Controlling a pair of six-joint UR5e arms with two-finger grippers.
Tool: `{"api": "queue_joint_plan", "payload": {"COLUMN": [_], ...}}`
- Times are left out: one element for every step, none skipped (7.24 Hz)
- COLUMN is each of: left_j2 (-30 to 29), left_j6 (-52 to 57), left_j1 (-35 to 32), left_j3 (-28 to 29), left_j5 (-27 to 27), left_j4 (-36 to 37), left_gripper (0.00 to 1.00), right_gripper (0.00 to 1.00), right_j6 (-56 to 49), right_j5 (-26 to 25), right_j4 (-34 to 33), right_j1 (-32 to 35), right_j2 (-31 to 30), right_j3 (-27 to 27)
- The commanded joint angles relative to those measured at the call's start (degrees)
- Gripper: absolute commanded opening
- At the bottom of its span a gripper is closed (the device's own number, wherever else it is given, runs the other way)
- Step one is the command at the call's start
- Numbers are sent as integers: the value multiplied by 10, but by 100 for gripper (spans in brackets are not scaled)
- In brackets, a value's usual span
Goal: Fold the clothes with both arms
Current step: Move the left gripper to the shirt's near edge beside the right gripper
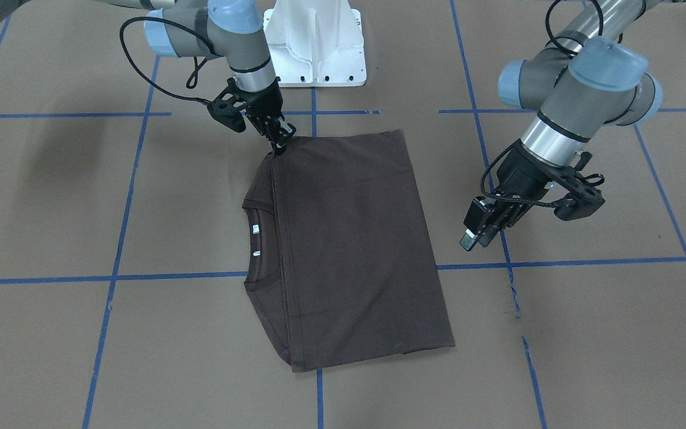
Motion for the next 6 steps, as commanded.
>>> {"api": "queue_joint_plan", "payload": {"left_j2": [24,63,103,116,116,116], "left_j6": [-102,-135,-177,-195,-225,-249], "left_j1": [66,110,177,226,273,321], "left_j3": [-71,-121,-180,-204,-211,-214], "left_j5": [2,19,71,106,138,169], "left_j4": [15,23,39,78,108,136], "left_gripper": [50,51,51,51,51,52], "right_gripper": [0,0,0,0,0,0], "right_j6": [6,27,42,43,43,43], "right_j5": [-7,-17,-44,-51,-52,-52], "right_j4": [-51,-76,-105,-113,-113,-113], "right_j1": [-31,-56,-87,-91,-91,-91], "right_j2": [-20,-29,-32,-36,-37,-37], "right_j3": [58,87,101,104,105,105]}}
